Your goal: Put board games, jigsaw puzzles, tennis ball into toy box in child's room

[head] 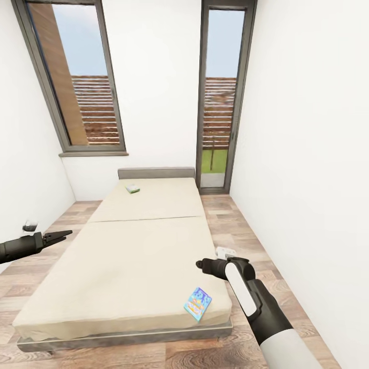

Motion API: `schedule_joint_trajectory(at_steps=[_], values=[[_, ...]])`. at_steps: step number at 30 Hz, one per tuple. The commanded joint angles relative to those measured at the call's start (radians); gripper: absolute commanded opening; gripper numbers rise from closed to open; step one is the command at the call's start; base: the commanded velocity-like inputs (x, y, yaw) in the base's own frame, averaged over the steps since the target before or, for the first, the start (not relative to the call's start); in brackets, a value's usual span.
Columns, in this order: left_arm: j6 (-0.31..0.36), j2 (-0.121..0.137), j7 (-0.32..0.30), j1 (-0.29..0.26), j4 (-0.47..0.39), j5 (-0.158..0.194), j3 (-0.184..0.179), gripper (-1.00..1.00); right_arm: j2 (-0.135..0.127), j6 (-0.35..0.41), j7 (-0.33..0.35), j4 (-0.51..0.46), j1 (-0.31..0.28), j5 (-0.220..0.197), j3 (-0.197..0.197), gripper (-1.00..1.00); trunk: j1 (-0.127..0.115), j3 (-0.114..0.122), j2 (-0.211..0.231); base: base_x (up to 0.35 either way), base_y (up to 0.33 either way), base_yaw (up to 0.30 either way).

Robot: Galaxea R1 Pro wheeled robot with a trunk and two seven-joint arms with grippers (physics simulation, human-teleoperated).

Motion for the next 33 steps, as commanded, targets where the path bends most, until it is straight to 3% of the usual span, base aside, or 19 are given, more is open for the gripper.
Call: schedule_joint_trajectory(at_steps=[1, 16, 33], values=[[0.010, 0.000, -0.003, -0.001, 0.000, 0.001, 0.001, 1.00, 0.000, -0.002, -0.010, 0.000, -0.001, -0.011, 0.001, 1.00, 0.004, -0.004, -0.008, 0.000, 0.000, 0.000], [0.010, 0.000, -0.003, -0.001, 0.000, 0.001, 0.000, 1.00, -0.001, -0.038, -0.011, 0.005, -0.001, -0.011, -0.008, 1.00, 0.062, -0.051, -0.113, 0.000, 0.000, 0.000], [0.010, 0.000, -0.003, -0.001, 0.000, 0.001, 0.000, 1.00, -0.002, -0.151, -0.010, 0.048, -0.001, -0.023, -0.025, 1.00, 0.127, -0.105, -0.232, 0.000, 0.000, 0.000]])
